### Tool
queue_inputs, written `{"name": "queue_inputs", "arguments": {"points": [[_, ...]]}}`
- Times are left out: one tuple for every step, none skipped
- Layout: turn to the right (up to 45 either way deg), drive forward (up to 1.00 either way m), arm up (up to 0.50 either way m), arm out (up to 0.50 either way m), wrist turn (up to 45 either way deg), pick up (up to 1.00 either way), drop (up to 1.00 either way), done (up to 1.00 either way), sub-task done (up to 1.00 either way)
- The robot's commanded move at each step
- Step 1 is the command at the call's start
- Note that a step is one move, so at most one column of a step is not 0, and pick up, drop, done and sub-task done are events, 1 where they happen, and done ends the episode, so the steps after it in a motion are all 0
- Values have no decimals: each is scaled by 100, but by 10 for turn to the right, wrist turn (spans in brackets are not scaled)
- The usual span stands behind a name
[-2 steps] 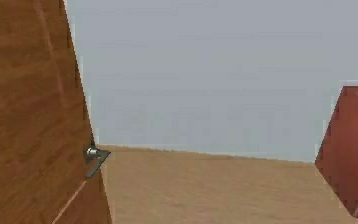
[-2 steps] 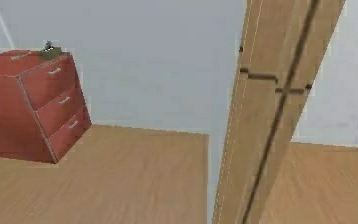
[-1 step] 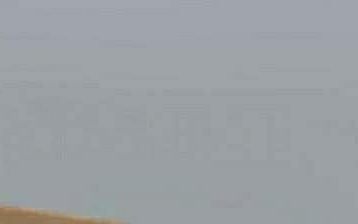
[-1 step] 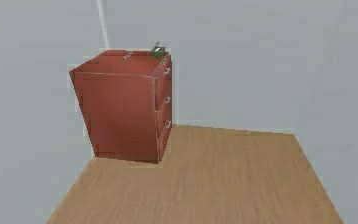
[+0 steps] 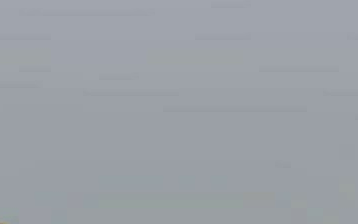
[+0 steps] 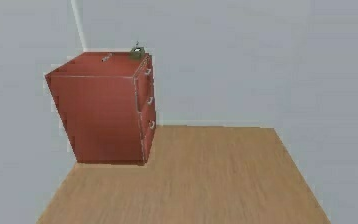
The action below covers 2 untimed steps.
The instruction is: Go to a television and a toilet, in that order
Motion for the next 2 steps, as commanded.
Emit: {"name": "queue_inputs", "arguments": {"points": [[0, 30, 0, 0, 0, 0, 0, 0, 0], [-450, 0, 0, 0, 0, 0, 0, 0, 0]]}}
